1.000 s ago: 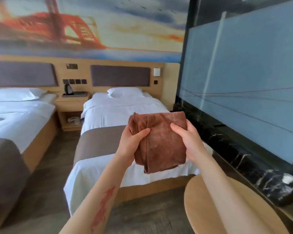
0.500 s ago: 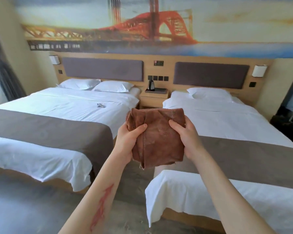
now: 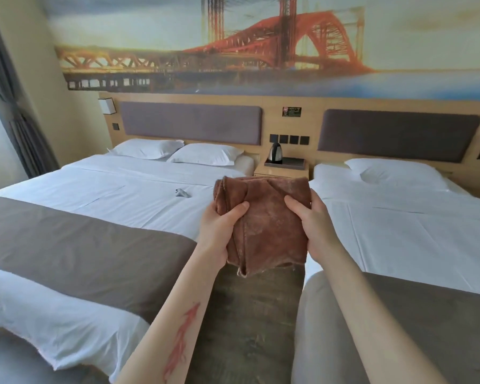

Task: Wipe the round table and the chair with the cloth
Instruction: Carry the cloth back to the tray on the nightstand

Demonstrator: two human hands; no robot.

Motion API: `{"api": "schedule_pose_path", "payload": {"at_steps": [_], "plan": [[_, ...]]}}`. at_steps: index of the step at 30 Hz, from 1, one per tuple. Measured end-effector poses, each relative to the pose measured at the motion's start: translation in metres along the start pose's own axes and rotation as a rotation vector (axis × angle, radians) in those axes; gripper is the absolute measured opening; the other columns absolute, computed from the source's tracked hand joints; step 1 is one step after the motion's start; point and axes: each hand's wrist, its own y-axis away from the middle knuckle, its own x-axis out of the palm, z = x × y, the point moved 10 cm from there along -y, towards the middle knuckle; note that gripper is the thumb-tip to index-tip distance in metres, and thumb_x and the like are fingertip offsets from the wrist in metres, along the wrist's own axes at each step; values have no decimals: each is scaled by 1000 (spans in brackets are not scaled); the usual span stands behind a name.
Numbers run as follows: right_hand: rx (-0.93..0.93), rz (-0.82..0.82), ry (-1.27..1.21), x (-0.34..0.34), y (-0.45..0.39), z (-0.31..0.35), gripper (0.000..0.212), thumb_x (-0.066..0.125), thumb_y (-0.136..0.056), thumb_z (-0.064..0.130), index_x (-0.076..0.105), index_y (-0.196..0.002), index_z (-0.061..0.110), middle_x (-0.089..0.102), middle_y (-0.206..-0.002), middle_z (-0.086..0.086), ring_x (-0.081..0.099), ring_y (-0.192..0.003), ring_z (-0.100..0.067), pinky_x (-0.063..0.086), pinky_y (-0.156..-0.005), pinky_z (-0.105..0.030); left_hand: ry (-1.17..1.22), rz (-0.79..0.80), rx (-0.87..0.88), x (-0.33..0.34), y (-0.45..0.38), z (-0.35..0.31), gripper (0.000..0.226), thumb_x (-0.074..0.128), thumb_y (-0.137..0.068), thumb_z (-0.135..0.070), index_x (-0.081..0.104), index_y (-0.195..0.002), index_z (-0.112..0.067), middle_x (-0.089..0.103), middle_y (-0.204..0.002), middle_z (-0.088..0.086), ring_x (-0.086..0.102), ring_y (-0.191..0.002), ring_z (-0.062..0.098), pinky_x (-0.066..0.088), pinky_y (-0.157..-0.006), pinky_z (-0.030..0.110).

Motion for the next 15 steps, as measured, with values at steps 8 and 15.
{"api": "schedule_pose_path", "payload": {"at_steps": [8, 15], "plan": [[-56, -48, 13, 30, -159, -5, 37, 56, -90, 34, 45, -124, 31, 52, -115, 7, 53, -101, -13, 45, -85, -30, -18, 72, 20, 22, -173, -4, 19, 69, -82, -12, 63, -99, -19, 69, -100, 6, 66, -92, 23, 56, -81, 38], [-77, -154, 81, 46, -321, -33, 52, 57, -89, 37, 40, -136, 26, 51, -133, -1, 52, -117, -23, 43, -103, -47, -11, 173, 3, 51, -355, 18, 20, 68, -83, -15, 62, -101, -18, 66, -93, 0, 65, -86, 18, 55, -68, 29]]}}
